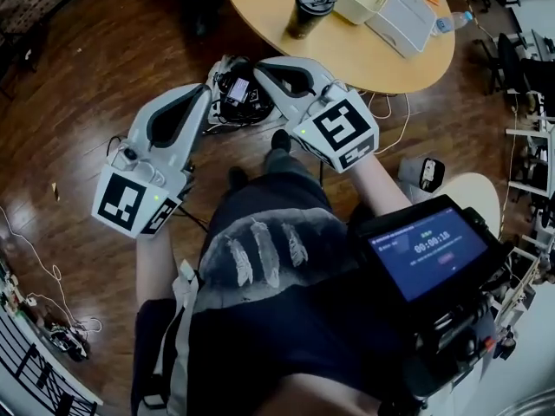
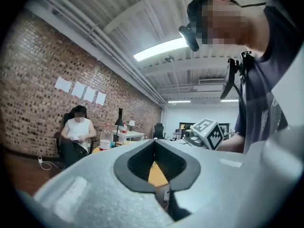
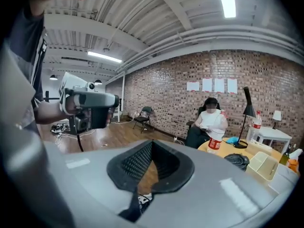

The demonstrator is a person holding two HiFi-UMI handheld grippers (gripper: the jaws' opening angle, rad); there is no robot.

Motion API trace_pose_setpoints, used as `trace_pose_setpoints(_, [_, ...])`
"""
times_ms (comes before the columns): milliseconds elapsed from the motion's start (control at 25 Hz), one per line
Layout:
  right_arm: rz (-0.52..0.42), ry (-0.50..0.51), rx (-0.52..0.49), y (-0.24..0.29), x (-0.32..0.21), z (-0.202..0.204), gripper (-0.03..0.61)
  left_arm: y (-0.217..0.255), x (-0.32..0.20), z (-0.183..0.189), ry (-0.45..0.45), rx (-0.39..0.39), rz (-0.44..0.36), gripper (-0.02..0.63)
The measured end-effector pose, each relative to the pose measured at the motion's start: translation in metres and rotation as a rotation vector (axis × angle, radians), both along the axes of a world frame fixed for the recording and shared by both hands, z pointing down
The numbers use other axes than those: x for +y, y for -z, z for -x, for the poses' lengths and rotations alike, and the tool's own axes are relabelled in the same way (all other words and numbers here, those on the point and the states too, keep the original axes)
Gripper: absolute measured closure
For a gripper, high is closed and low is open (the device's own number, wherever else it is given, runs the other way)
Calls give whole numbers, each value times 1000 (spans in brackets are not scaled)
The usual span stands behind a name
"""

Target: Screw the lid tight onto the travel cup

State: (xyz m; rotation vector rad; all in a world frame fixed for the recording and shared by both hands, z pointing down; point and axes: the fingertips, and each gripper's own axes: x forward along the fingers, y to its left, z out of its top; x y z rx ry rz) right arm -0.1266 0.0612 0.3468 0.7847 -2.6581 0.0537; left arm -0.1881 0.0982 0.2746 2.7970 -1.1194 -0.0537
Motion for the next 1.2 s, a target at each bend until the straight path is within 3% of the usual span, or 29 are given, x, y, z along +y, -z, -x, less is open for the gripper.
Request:
trace_pose_setpoints(120, [29, -31, -26, 1, 11, 5, 572, -3, 6, 3, -16, -32, -32, 611])
trace_pose_setpoints(320, [22, -89, -5, 20, 47, -9, 572, -1, 27, -17, -108, -28, -13, 611])
trace_pose_setpoints(520, [34, -184, -17, 22, 70, -57, 572, -17, 37, -66, -204, -82, -11, 611])
trace_pose_setpoints(640, [18, -241, -50, 23, 76, -78, 572, -30, 38, -85, -257, -156, -19, 611])
trace_pose_setpoints(960, [-17, -335, -151, 40, 112, -147, 572, -25, 69, -150, -324, -236, -29, 611])
trace_pose_setpoints(1200, [-51, -371, -181, 51, 167, -219, 572, -12, 120, -229, -376, -293, -111, 611])
